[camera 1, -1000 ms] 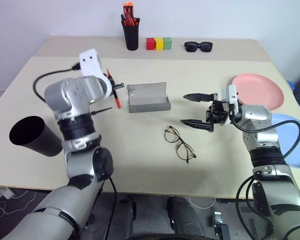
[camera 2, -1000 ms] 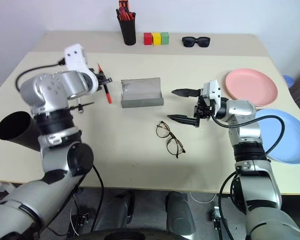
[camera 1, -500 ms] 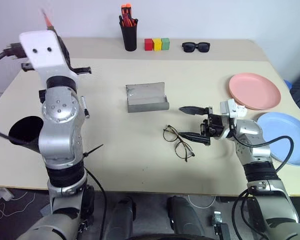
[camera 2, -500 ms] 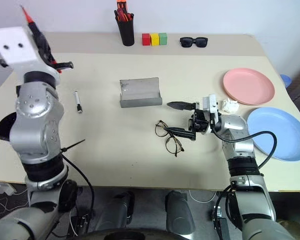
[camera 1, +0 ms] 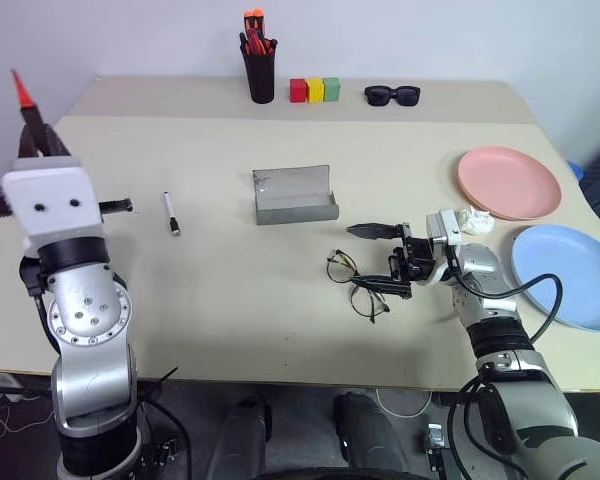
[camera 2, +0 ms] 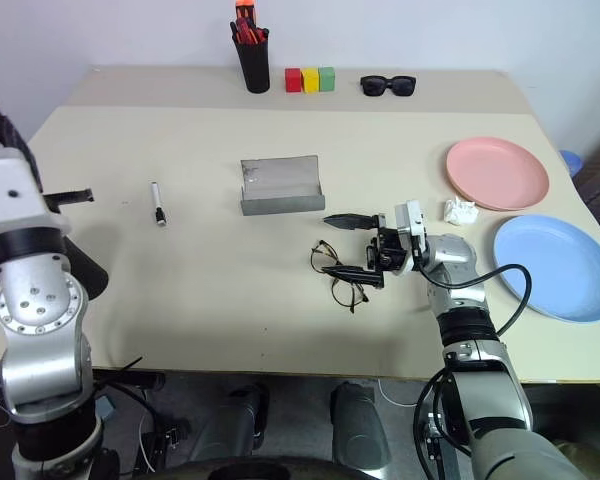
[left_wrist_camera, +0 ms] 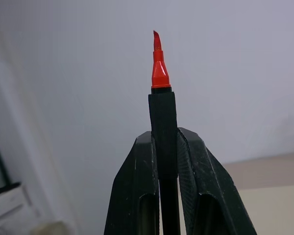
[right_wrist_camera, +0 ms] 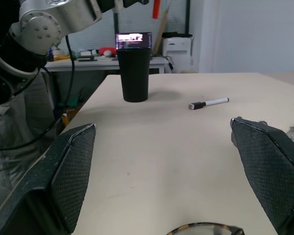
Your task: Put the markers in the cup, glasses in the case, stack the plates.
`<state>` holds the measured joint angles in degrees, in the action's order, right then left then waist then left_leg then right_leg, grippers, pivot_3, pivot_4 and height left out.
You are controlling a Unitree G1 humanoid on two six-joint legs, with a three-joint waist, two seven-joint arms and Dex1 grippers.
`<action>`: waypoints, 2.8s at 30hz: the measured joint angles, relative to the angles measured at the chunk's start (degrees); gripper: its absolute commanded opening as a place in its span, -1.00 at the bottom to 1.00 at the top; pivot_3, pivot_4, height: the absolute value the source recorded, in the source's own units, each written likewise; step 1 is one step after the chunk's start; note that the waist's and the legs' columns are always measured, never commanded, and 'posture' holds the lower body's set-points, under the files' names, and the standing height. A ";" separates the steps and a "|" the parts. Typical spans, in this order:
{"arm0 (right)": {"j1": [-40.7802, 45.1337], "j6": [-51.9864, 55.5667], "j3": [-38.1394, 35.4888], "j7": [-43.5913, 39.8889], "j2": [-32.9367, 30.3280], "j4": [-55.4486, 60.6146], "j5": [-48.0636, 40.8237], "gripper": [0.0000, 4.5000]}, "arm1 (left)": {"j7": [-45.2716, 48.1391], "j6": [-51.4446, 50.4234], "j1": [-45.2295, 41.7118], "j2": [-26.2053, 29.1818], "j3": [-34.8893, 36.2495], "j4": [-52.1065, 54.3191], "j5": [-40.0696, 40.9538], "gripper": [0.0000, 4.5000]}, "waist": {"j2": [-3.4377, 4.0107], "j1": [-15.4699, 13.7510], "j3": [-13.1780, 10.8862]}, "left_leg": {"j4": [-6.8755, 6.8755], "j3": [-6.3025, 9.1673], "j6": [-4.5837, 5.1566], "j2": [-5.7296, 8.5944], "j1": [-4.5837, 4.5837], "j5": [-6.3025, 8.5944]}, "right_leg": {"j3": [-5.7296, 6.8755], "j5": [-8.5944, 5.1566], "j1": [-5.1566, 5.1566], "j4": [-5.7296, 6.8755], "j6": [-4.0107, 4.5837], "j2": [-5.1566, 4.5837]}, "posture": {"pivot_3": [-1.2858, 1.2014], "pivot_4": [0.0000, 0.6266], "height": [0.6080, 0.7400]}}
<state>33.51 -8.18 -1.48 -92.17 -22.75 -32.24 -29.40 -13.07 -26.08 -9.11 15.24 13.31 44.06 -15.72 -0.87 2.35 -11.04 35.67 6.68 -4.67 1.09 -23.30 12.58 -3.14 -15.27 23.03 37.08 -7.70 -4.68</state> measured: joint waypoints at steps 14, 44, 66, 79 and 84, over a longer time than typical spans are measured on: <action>6.25 0.14 3.37 -0.21 -0.63 -4.22 -1.35 1.00 | -0.66 8.46 9.91 -11.13 6.51 3.53 2.64 -0.93 | 0.00 -0.05 0.00 | 0.23 0.00 0.17 0.00 0.01 0.11 | 0.02 -0.01 -0.17 -0.04 0.01 0.00 | 0.03 -0.52 1.00; 4.87 4.58 1.98 1.72 -0.62 1.99 -0.47 1.00 | -4.92 16.43 9.73 -15.73 8.87 -6.97 5.11 -0.93 | 0.00 -0.01 0.00 | 0.29 0.00 0.19 0.00 0.01 0.12 | 0.03 -0.01 -0.19 -0.03 0.01 0.01 | 0.03 -0.52 1.00; 5.07 18.55 2.20 11.27 1.22 17.98 -1.81 1.00 | -4.93 18.91 11.17 -15.59 8.16 -9.53 4.95 0.93 | 0.01 -0.08 0.00 | 0.28 0.00 0.20 0.00 0.01 0.13 | 0.03 -0.01 -0.18 -0.06 0.01 0.01 | 0.03 -0.52 1.00; 5.38 19.02 2.31 12.26 1.66 18.96 -1.80 1.00 | -6.54 -10.92 -12.13 -17.37 7.03 -2.61 6.30 0.93 | -0.01 -0.06 0.00 | 0.33 0.05 0.22 0.03 -0.03 0.14 | 0.10 -0.01 -0.21 -0.10 -0.02 0.03 | 0.03 -0.52 1.00; 5.37 16.87 2.19 11.10 1.72 16.20 -1.51 1.00 | -9.50 -31.52 -33.02 -15.21 10.01 -10.10 5.27 0.93 | -0.25 -0.16 -0.18 | 0.38 0.32 0.19 0.02 -0.11 0.11 | 0.31 -0.01 -0.16 0.04 -0.02 0.13 | 0.03 -0.52 1.00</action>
<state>38.87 8.69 0.71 -81.06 -21.04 -16.04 -30.91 -22.57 -57.60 -42.13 0.03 23.32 33.96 -10.45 -1.12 2.19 -11.22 36.05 7.01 -4.48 1.11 -23.41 12.69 -2.84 -15.28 22.88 37.12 -7.72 -4.56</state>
